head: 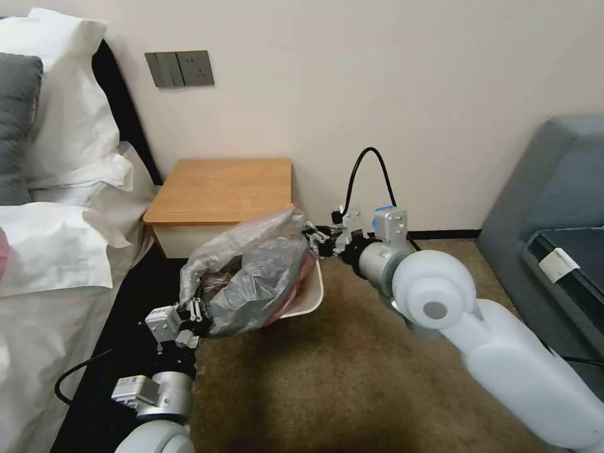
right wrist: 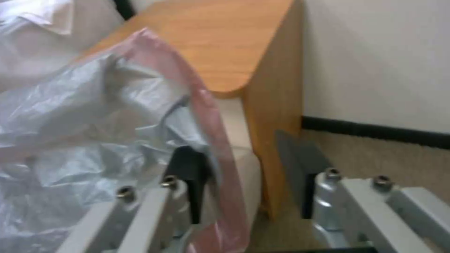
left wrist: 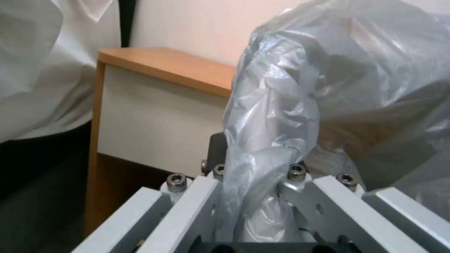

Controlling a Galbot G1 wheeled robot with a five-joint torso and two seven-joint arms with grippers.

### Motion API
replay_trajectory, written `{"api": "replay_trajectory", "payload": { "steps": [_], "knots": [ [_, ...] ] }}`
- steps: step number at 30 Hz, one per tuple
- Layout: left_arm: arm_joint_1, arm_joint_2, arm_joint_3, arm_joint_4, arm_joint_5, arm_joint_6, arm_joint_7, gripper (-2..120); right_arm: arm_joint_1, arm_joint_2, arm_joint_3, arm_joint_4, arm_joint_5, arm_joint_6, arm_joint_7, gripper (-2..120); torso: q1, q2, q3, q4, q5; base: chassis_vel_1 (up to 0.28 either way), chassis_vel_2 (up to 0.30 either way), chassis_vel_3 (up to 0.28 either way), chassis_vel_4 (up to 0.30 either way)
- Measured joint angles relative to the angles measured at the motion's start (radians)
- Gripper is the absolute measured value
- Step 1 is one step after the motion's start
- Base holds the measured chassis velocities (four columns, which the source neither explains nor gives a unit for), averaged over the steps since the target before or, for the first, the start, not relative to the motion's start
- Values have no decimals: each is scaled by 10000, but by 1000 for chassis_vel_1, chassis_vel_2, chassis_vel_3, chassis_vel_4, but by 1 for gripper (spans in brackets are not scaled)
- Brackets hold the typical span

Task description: Pick up the garbage bag from the table and place it over the trash can.

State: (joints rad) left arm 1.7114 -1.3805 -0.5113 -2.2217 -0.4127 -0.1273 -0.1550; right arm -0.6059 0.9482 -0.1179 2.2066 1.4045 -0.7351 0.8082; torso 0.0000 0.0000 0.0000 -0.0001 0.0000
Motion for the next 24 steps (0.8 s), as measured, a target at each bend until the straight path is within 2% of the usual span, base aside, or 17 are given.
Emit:
{"api": "replay_trajectory", "payload": {
  "steps": [3, 4, 6, 7, 11, 13, 16, 18, 19, 20, 22, 23, 24],
  "knots": [
    [-12, -26, 0, 0, -109, 9, 0, 5, -23, -281, 161, 109, 467, -2, 452, 58, 0, 0, 0, 0, 0, 0, 0, 0, 0],
    [-12, -26, 0, 0, -109, 9, 0, 5, -23, -281, 161, 109, 467, -2, 452, 58, 0, 0, 0, 0, 0, 0, 0, 0, 0],
    [-13, -40, -2, -1, -176, 16, 0, 5, -134, -381, 352, 154, 703, -1, 535, 68, 0, 0, 0, 0, 1, 0, 0, 0, 0],
    [-13, -45, -11, -5, -234, 21, 0, 5, -220, -404, 510, 195, 897, 8, 537, 73, 0, 0, 0, 0, 1, 0, 0, 0, 0],
    [1, -48, -37, -36, -417, 60, 8, 5, -391, -405, 902, 249, 1435, 17, 531, 81, 0, 0, 0, 1, 1, 0, 0, 0, 0],
    [23, -49, -83, -81, -655, 124, 29, 5, -603, -410, 1363, 266, 1925, 17, 339, 92, 0, 0, 0, 2, 1, 0, 0, 0, 0],
    [38, -41, -131, -114, -860, 195, 75, 5, -825, -551, 1823, 374, 2379, 21, 29, 99, 0, 0, 0, 2, 1, 0, 0, 0, 0],
    [40, -26, -165, -115, -1034, 250, 96, 5, -1108, -808, 2170, 505, 2542, 25, -627, 100, 0, 0, 0, 2, -1, 0, 0, 0, 0],
    [35, -17, -182, -116, -1139, 290, 120, 5, -1548, -1047, 2573, 677, 2488, 65, -1584, 100, 0, 0, 0, 2, 0, 0, 0, 0, 0],
    [35, -17, -182, -116, -1139, 290, 120, 5, -1548, -1047, 2573, 677, 2488, 65, -1584, 100, 0, 0, 0, 2, 0, 0, 0, 0, 0],
    [33, -7, -190, -112, -1317, 359, 132, 5, -2342, -1285, 3165, 883, 2227, 261, -2929, 100, 0, 0, 0, 1, 0, 0, 0, 0, 0],
    [33, -7, -190, -112, -1317, 359, 132, 5, -2342, -1285, 3165, 883, 2227, 261, -2929, 100, 0, 0, 0, 1, 0, 0, 0, 0, 0],
    [31, 5, -187, -111, -1442, 417, 134, 5, -2735, -1359, 3457, 918, 1958, 416, -3543, 100, 0, 0, 0, 0, 0, 0, 0, 0, 0]
  ]
}}
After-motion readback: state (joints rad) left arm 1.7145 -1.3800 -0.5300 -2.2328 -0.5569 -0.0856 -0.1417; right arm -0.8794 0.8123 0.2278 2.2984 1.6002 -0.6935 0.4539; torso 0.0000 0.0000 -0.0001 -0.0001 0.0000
